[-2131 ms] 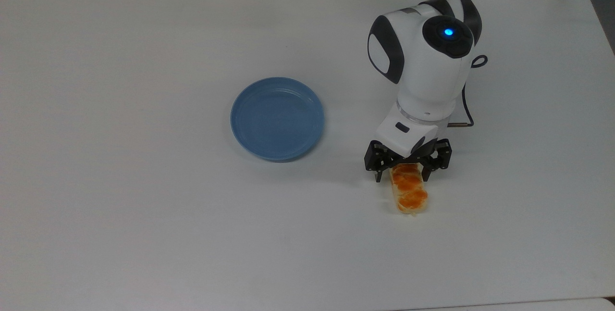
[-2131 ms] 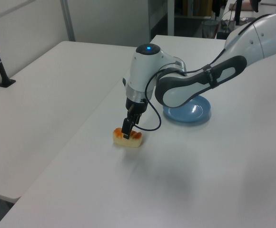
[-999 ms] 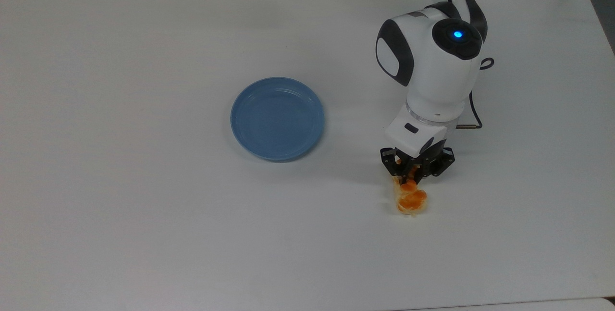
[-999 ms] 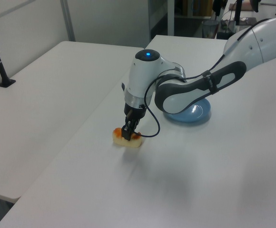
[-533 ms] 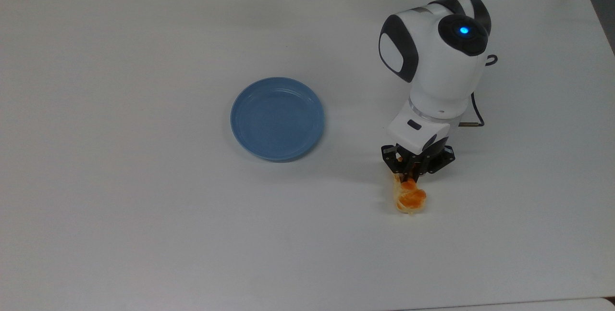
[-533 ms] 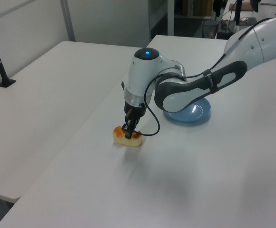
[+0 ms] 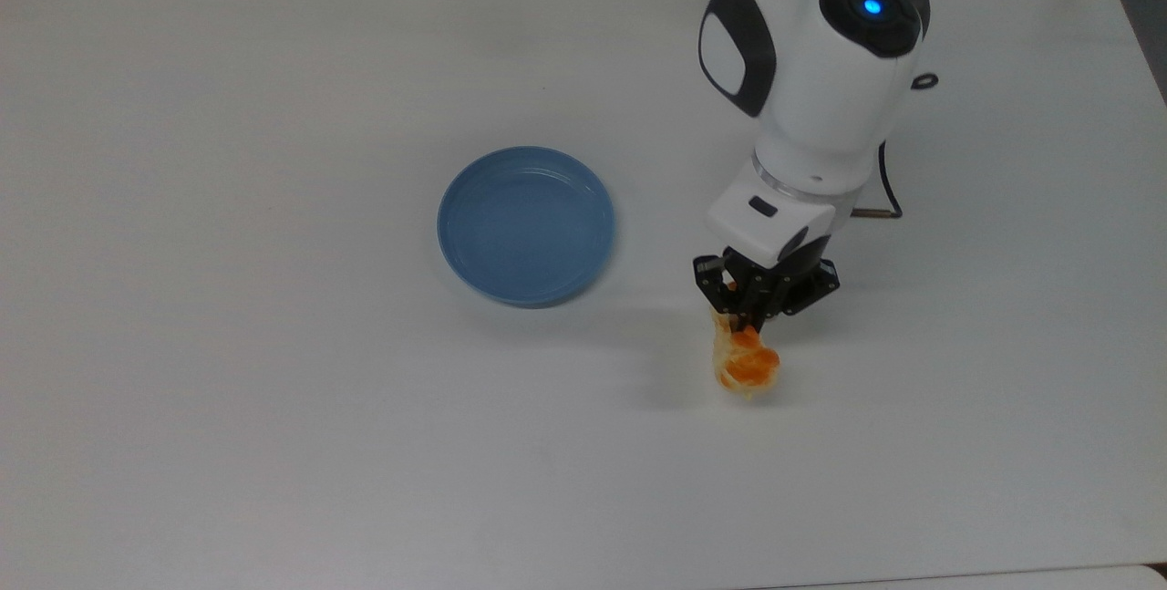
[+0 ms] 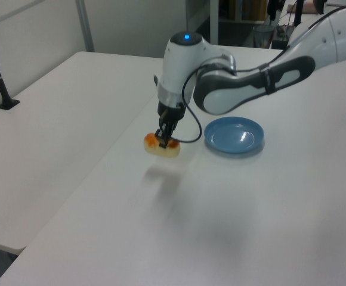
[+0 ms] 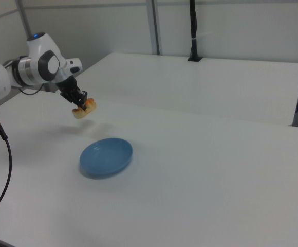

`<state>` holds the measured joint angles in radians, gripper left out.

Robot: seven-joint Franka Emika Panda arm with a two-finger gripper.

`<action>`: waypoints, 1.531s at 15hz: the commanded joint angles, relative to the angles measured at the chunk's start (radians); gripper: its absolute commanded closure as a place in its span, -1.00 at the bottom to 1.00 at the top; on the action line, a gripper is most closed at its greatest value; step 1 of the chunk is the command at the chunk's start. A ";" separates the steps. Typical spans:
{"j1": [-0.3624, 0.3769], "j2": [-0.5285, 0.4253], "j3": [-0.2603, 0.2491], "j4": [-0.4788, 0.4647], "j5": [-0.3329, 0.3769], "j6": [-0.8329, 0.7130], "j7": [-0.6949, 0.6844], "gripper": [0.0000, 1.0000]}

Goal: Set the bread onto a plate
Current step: 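Lift the bread roll and carry it over the blue plate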

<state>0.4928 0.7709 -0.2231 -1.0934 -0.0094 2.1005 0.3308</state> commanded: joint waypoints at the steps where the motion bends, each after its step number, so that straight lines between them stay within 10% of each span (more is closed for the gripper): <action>1: 0.009 -0.139 -0.091 -0.117 0.148 -0.092 -0.171 0.92; 10: -0.039 -0.346 -0.110 -0.468 0.192 -0.070 -0.354 0.92; 23: -0.091 -0.450 -0.119 -0.689 0.192 0.031 -0.475 0.86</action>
<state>0.3771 0.3774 -0.3331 -1.6686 0.1647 2.0310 -0.1236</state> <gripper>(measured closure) 0.877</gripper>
